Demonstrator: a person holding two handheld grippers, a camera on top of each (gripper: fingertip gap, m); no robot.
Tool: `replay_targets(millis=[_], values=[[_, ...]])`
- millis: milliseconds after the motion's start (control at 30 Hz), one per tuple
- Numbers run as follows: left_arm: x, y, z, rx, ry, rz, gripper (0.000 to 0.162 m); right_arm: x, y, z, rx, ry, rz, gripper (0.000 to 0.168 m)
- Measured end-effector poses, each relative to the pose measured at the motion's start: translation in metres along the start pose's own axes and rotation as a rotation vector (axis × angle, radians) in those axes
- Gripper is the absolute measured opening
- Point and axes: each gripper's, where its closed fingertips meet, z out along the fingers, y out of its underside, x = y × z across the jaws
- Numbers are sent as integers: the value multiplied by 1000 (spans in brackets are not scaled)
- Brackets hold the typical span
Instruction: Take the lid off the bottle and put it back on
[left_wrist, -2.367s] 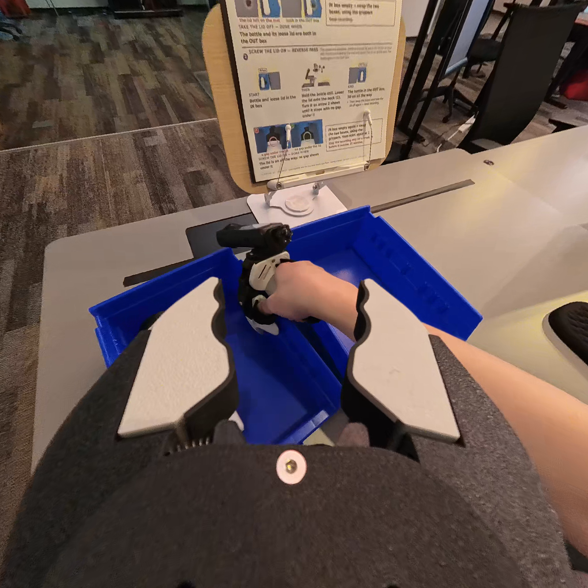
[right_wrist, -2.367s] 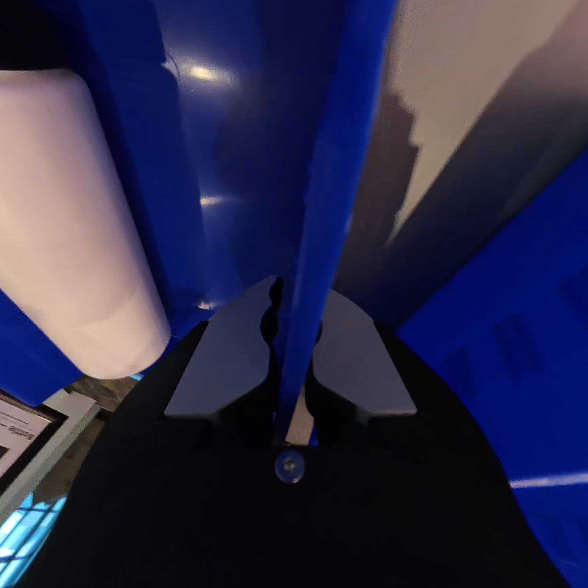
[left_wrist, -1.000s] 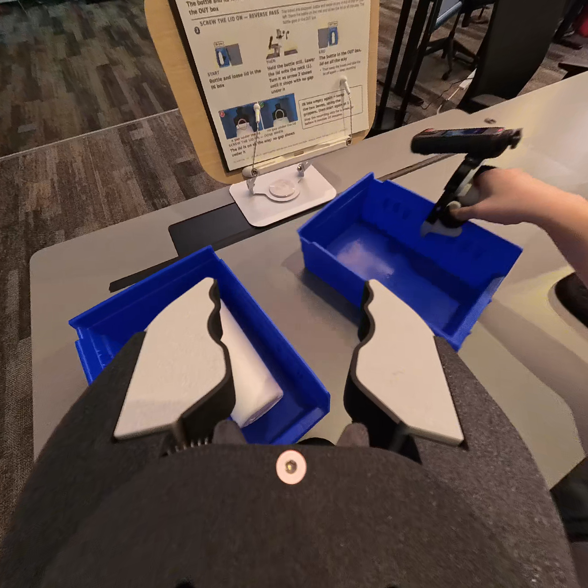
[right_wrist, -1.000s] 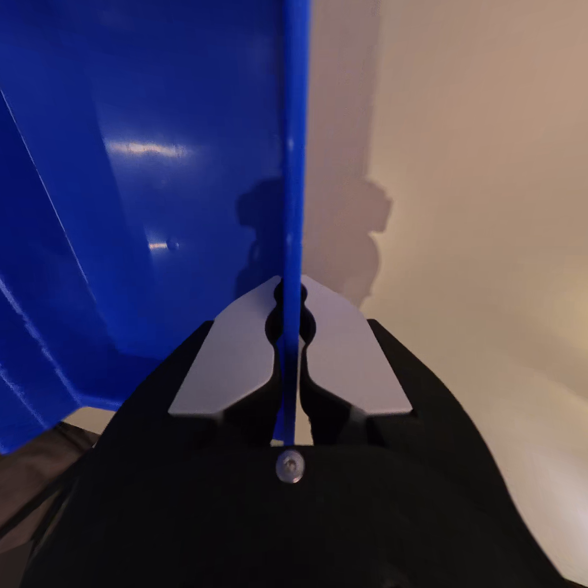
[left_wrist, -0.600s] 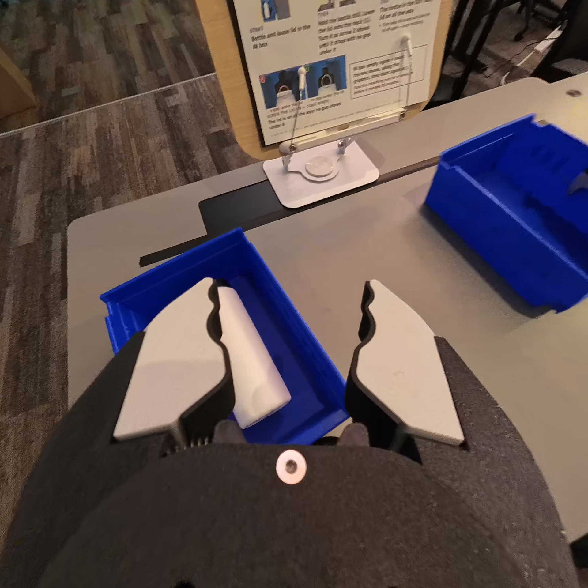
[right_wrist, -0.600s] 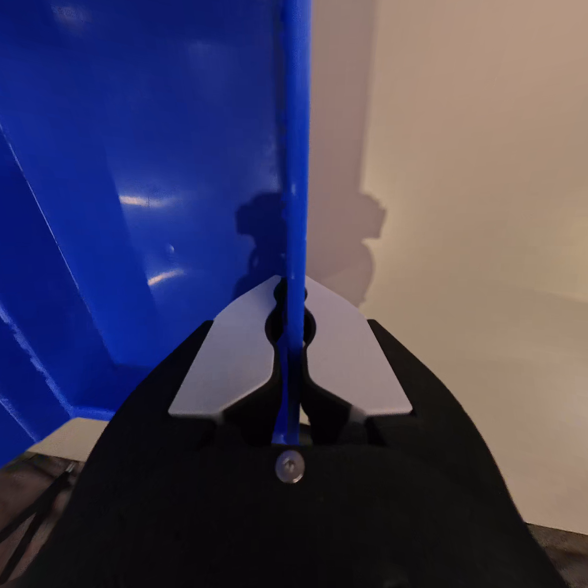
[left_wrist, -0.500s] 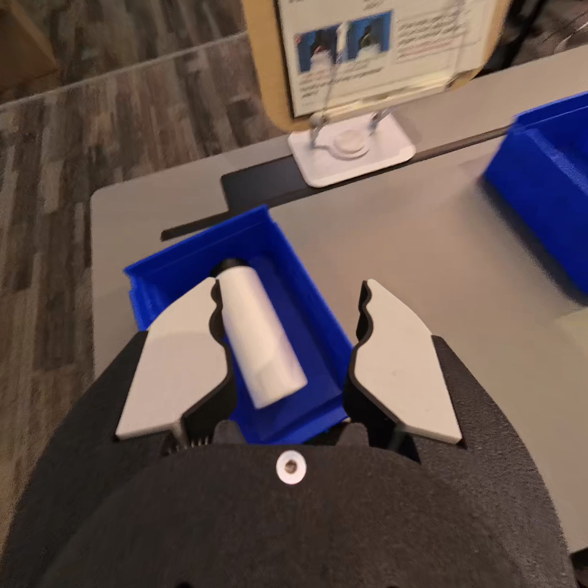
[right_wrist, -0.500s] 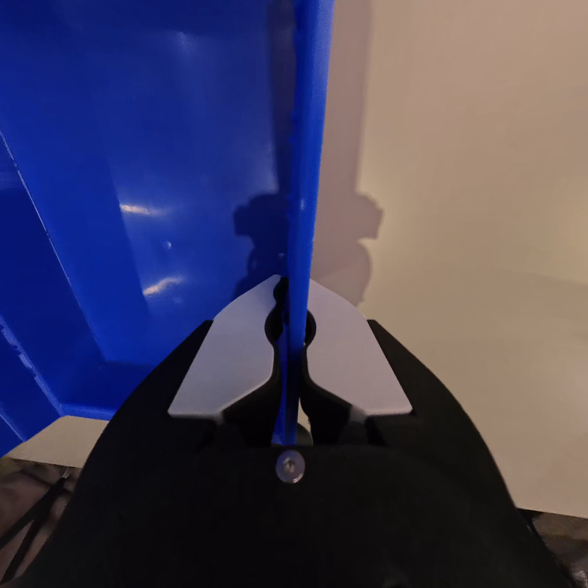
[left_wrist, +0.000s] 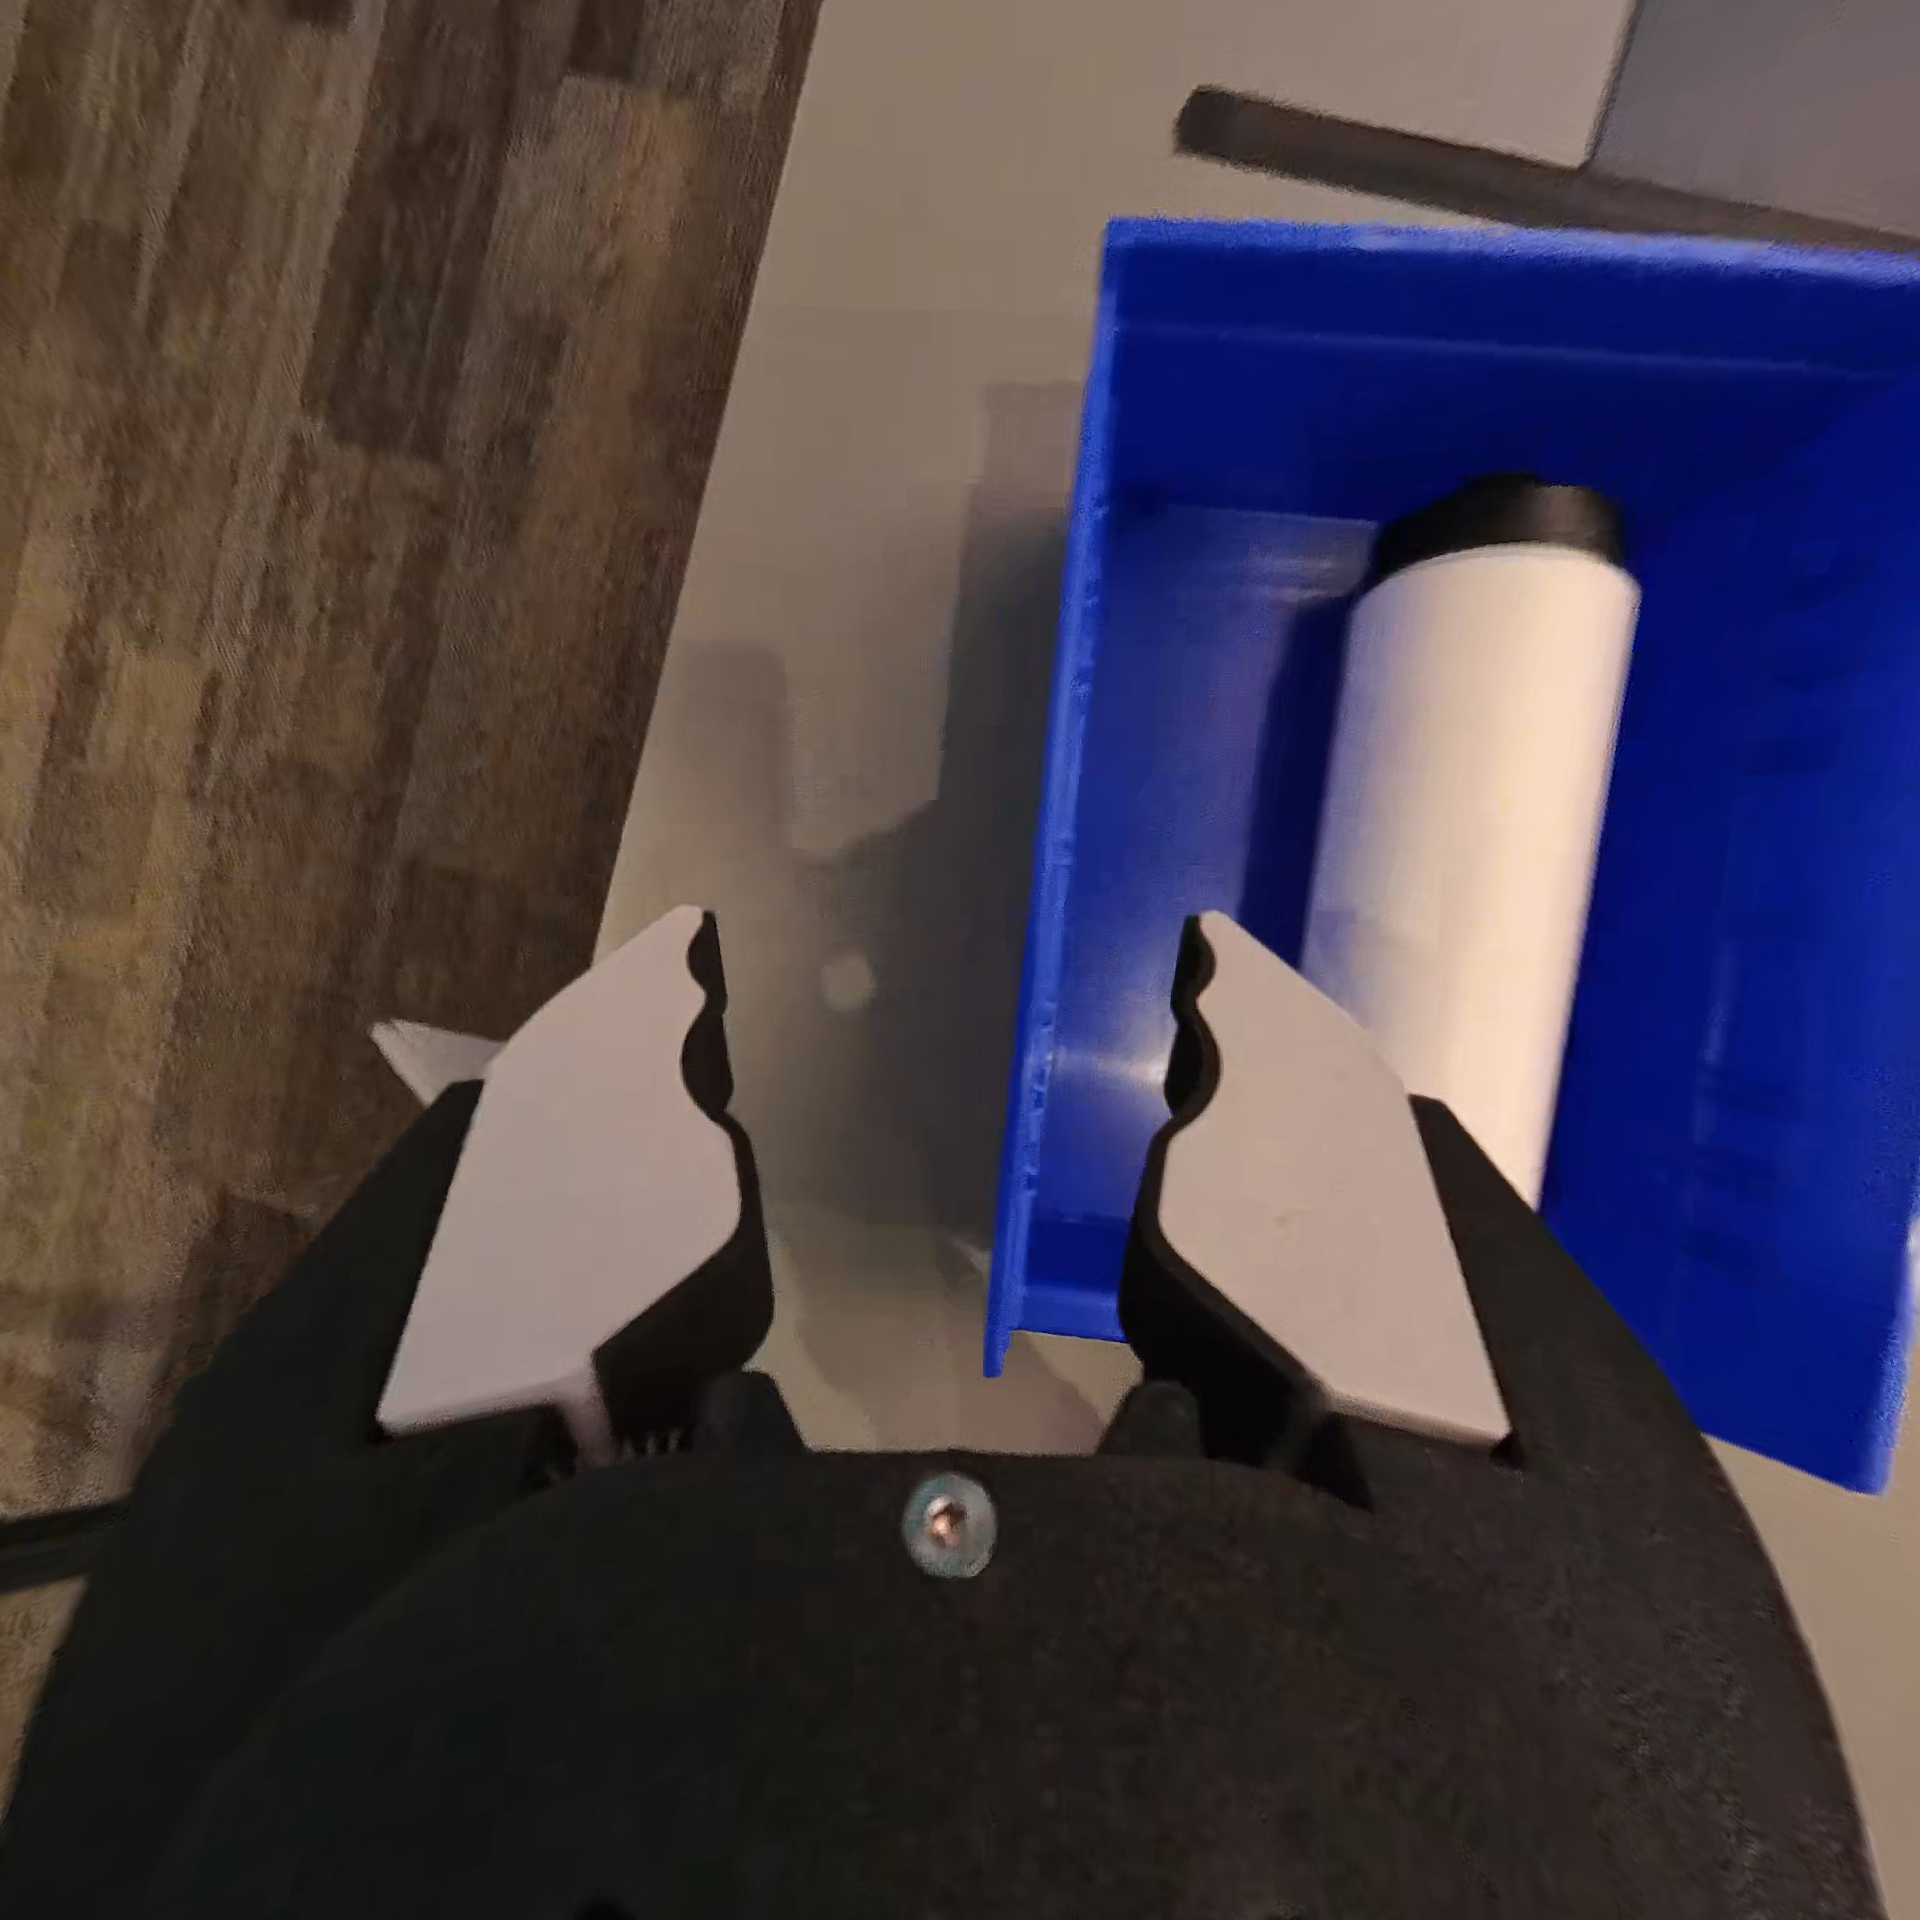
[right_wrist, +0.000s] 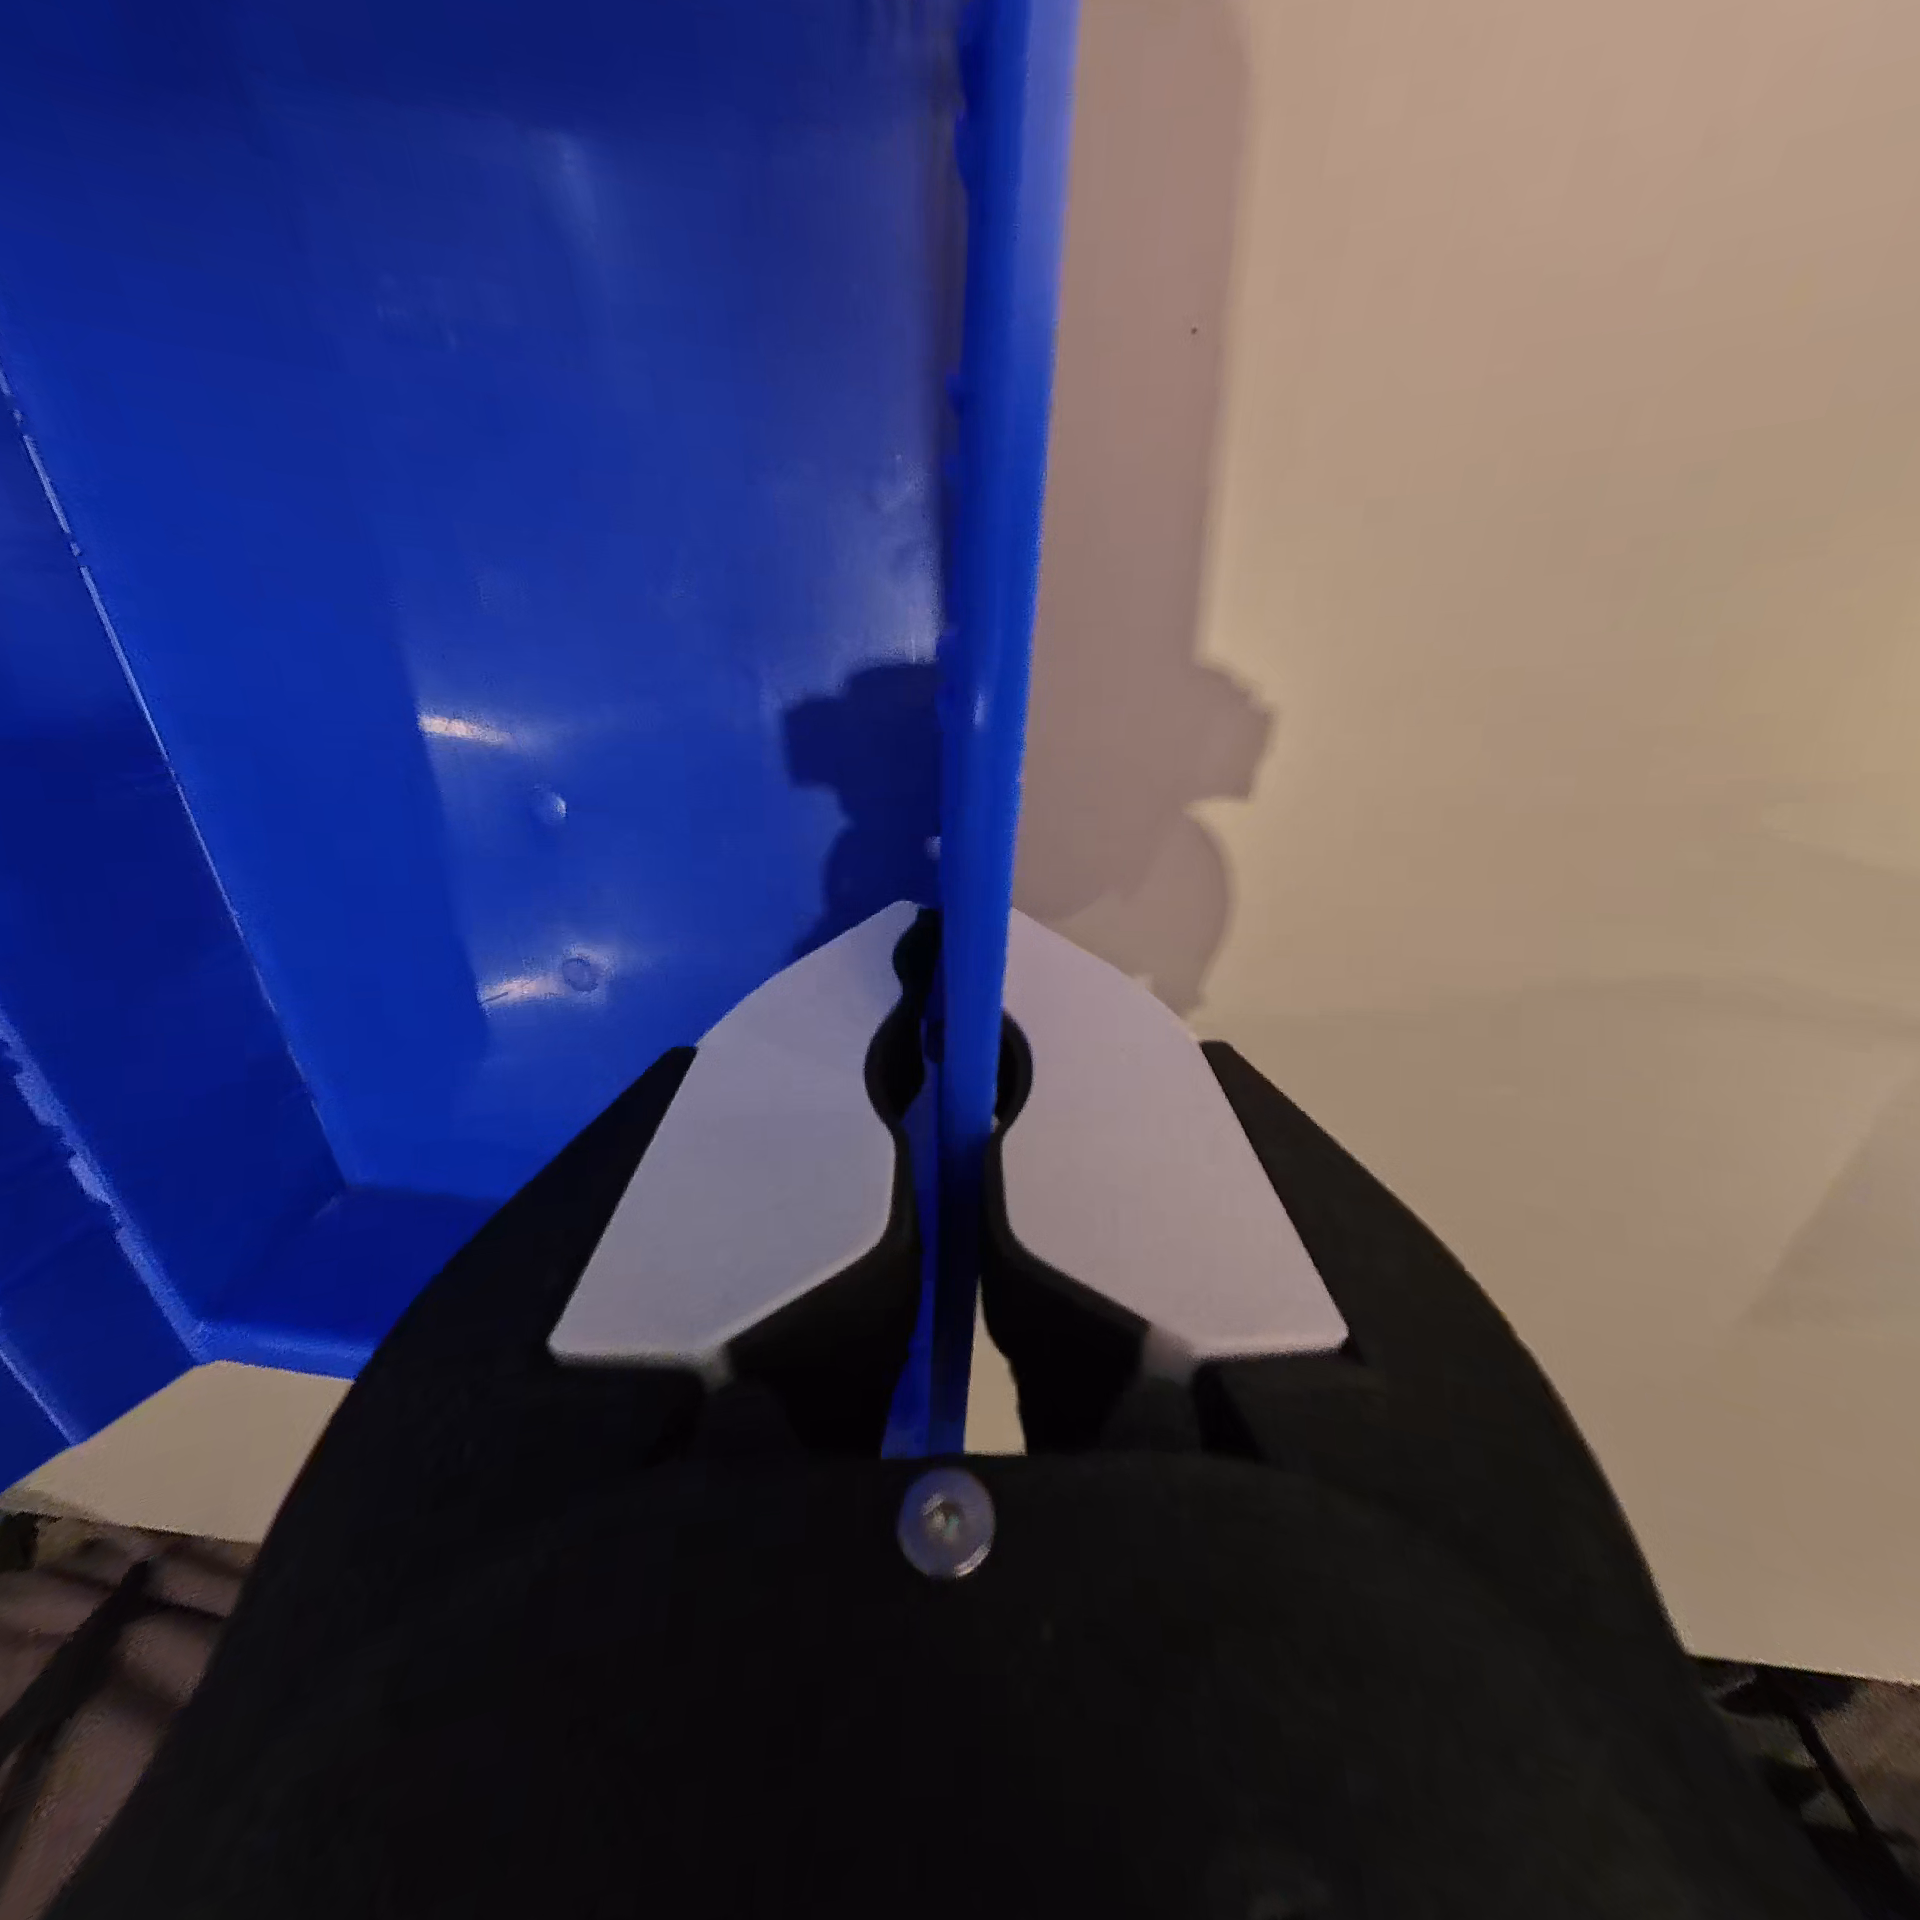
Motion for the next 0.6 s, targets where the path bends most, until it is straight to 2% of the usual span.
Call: replay_targets(millis=[33,67,133,167,300,433,533,600], values=[[-6,5,8,-32,-3,-17,85,2,1,1,5,14,-16,9],[-11,10,17,-69,-4,-25,88,8,4,3,-1,57,-36,19],[-14,22,34,-152,14,-26,91,19,7,5,15,137,-83,58],[-12,26,41,-187,34,-18,90,21,5,2,59,152,-91,61],[-4,41,61,-299,64,27,89,24,-16,-41,347,207,-66,61],[13,48,69,-365,108,104,73,-3,-44,-126,759,276,-133,59],[13,54,76,-415,59,174,57,-63,-54,-191,1119,124,-244,58],[10,54,81,-427,15,211,55,-97,-52,-227,1337,5,-265,58]])
